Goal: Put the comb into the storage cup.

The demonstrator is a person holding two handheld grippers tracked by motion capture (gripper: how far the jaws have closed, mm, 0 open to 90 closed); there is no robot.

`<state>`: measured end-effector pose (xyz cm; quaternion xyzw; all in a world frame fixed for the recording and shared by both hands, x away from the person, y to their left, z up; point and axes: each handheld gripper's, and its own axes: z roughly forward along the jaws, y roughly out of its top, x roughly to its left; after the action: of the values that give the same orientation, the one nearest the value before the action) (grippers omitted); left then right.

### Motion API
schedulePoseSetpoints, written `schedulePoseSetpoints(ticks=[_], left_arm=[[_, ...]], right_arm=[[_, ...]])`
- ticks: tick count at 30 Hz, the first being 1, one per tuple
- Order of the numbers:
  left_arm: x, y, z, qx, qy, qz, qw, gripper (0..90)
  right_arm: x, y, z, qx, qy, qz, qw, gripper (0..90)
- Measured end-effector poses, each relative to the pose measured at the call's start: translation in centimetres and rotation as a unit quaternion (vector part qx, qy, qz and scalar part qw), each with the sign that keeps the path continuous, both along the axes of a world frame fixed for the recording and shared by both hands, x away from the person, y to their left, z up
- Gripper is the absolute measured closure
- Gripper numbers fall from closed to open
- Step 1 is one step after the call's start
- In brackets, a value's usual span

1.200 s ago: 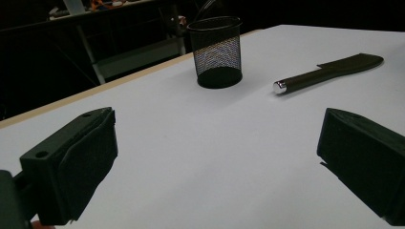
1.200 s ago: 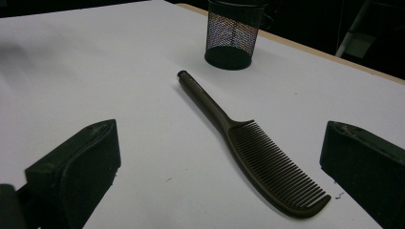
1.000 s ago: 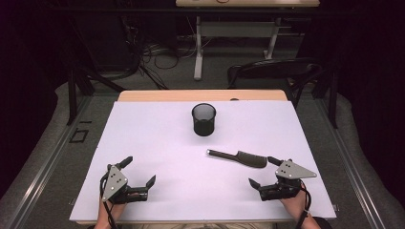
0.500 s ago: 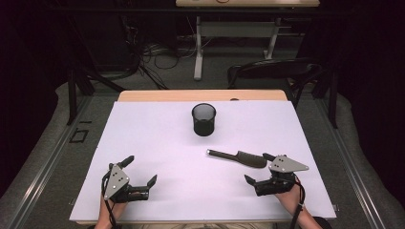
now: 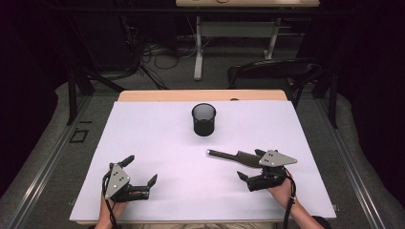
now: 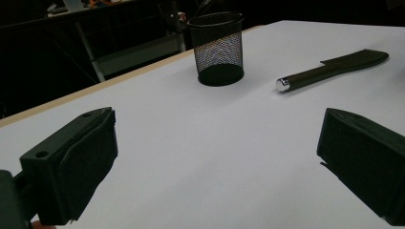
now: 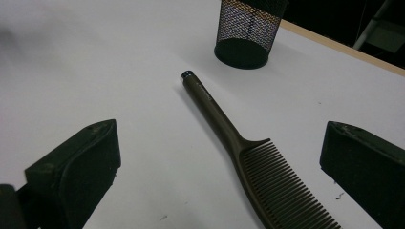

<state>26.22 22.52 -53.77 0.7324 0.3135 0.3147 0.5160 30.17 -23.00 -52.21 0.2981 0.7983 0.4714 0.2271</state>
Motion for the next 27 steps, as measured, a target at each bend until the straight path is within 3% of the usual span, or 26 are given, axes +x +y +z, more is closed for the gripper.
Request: schedulePoseSetpoints(ticks=[27], left_arm=[[0.1, 0.2, 0.0, -0.002, 0.003, 0.005, 1.0, 0.3]], right_arm=[[4.6, 2.6, -0.1, -0.008, 0.032, 0.006, 0.9994, 0.0]])
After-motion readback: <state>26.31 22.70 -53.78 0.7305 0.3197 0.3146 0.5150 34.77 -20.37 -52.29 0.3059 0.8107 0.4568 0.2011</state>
